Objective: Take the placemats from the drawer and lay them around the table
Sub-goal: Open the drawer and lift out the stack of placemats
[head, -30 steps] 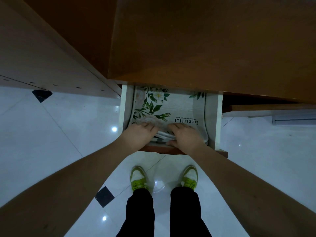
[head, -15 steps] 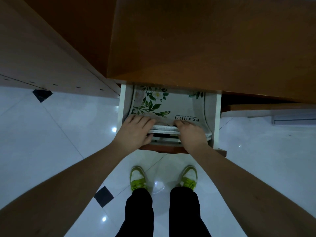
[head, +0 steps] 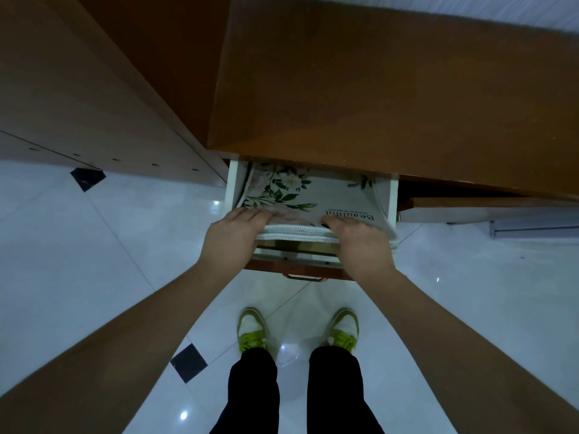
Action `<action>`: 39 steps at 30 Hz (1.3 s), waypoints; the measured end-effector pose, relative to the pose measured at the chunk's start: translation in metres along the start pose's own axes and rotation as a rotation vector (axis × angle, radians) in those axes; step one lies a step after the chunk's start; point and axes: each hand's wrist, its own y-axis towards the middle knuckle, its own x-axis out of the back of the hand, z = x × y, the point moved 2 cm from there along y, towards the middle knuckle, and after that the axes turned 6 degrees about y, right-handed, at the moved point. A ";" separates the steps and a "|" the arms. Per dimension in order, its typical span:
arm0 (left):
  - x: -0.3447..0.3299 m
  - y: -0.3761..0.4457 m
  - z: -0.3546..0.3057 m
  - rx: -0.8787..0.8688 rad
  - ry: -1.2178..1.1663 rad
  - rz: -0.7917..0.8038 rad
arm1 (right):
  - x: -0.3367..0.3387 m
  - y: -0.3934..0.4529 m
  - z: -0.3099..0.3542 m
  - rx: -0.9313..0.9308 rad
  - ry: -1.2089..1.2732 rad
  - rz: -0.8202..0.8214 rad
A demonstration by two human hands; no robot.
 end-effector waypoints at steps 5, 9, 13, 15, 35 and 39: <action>0.015 -0.029 -0.011 0.015 -0.072 0.020 | 0.008 -0.025 0.011 0.052 -0.021 -0.011; 0.026 -0.049 -0.016 0.040 -0.112 0.043 | 0.011 -0.045 0.020 0.047 -0.003 -0.003; 0.042 -0.072 -0.023 0.021 -0.109 0.020 | 0.021 -0.069 0.032 0.085 -0.013 -0.090; 0.050 -0.083 -0.027 0.002 -0.072 0.007 | 0.025 -0.084 0.040 0.106 -0.009 -0.131; 0.037 -0.163 -0.049 -0.072 0.028 0.071 | 0.054 -0.163 -0.001 -0.875 0.675 0.085; 0.031 -0.168 -0.050 -0.098 0.050 0.032 | 0.033 -0.146 -0.021 -1.275 1.108 0.256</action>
